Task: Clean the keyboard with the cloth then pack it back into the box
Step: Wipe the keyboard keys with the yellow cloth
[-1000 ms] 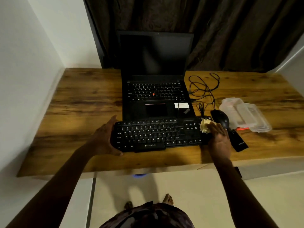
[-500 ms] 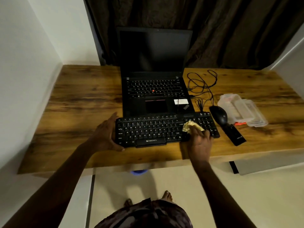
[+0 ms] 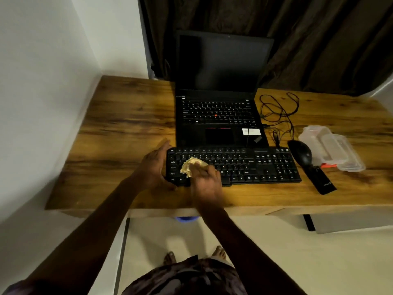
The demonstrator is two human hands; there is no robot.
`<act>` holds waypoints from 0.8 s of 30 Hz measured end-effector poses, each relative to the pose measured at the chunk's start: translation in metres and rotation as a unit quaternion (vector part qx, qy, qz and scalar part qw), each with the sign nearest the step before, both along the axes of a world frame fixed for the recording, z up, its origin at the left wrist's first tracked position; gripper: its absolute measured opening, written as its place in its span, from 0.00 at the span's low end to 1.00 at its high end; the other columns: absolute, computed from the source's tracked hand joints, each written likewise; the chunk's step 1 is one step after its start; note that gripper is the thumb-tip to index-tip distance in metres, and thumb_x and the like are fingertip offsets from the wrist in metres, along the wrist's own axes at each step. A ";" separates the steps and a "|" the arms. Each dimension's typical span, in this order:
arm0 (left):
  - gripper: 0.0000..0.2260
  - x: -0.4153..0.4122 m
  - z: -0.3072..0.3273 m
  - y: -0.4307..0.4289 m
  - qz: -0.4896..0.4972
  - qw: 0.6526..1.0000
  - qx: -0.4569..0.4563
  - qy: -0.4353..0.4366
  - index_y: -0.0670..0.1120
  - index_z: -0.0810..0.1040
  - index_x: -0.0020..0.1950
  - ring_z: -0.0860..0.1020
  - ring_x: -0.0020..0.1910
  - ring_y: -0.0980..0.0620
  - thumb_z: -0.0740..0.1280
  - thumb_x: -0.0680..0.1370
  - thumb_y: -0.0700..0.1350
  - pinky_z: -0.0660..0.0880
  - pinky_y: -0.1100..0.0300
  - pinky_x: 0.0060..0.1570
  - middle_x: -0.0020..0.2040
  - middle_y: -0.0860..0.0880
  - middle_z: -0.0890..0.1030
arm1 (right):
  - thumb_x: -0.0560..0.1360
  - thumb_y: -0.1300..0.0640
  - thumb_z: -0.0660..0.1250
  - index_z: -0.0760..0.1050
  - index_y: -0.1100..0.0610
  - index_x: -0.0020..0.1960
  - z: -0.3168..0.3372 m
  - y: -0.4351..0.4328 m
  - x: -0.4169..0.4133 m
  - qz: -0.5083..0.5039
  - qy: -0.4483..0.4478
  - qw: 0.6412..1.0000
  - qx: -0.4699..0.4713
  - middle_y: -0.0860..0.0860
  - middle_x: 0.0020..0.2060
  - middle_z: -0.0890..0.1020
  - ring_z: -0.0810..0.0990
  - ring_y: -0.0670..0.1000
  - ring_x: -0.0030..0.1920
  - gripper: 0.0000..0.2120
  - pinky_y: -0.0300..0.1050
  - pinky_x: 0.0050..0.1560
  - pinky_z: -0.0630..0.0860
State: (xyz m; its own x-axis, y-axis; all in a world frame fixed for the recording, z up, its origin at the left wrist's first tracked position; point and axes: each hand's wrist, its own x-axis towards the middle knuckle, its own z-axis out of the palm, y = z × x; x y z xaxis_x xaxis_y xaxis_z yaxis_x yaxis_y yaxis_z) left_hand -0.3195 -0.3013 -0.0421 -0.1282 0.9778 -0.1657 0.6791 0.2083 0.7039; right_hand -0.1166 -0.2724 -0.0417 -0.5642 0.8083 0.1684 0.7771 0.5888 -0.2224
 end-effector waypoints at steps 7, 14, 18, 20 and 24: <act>0.48 -0.002 0.000 -0.007 0.013 1.000 -0.003 -0.028 0.60 0.47 0.80 0.62 0.76 0.49 0.68 0.66 0.68 0.58 0.44 0.75 0.78 0.51 0.62 | 0.80 0.52 0.58 0.75 0.52 0.67 0.018 -0.017 -0.038 0.043 0.165 0.967 -0.189 0.55 0.54 0.82 0.78 0.55 0.54 0.18 0.47 0.57 0.71; 0.69 0.000 0.001 -0.004 -0.020 1.000 0.005 0.012 0.51 0.43 0.81 0.57 0.77 0.48 0.83 0.52 0.62 0.53 0.52 0.76 0.79 0.49 0.61 | 0.73 0.58 0.74 0.83 0.58 0.53 0.028 0.015 -0.021 -0.158 0.436 0.793 -0.395 0.54 0.45 0.86 0.85 0.55 0.46 0.09 0.55 0.49 0.83; 0.69 0.001 0.004 -0.002 -0.007 1.000 -0.009 0.003 0.51 0.44 0.81 0.57 0.77 0.47 0.84 0.51 0.60 0.53 0.55 0.72 0.79 0.49 0.60 | 0.69 0.56 0.79 0.82 0.57 0.53 0.032 0.036 -0.010 -0.152 0.407 0.789 -0.434 0.53 0.44 0.87 0.86 0.52 0.45 0.14 0.46 0.44 0.83; 0.70 0.001 0.004 -0.001 -0.009 1.000 -0.008 0.007 0.51 0.44 0.81 0.57 0.77 0.47 0.84 0.51 0.61 0.52 0.57 0.71 0.79 0.49 0.60 | 0.68 0.54 0.79 0.83 0.56 0.52 0.025 0.039 -0.012 -0.144 0.332 0.855 -0.371 0.50 0.43 0.86 0.85 0.48 0.42 0.15 0.37 0.38 0.80; 0.70 0.000 0.005 -0.001 -0.010 1.000 -0.014 0.015 0.52 0.44 0.81 0.57 0.77 0.47 0.83 0.50 0.62 0.53 0.53 0.73 0.79 0.49 0.60 | 0.62 0.43 0.77 0.82 0.50 0.52 0.004 0.052 -0.019 -0.182 0.242 0.885 -0.353 0.53 0.50 0.83 0.83 0.49 0.45 0.21 0.44 0.44 0.83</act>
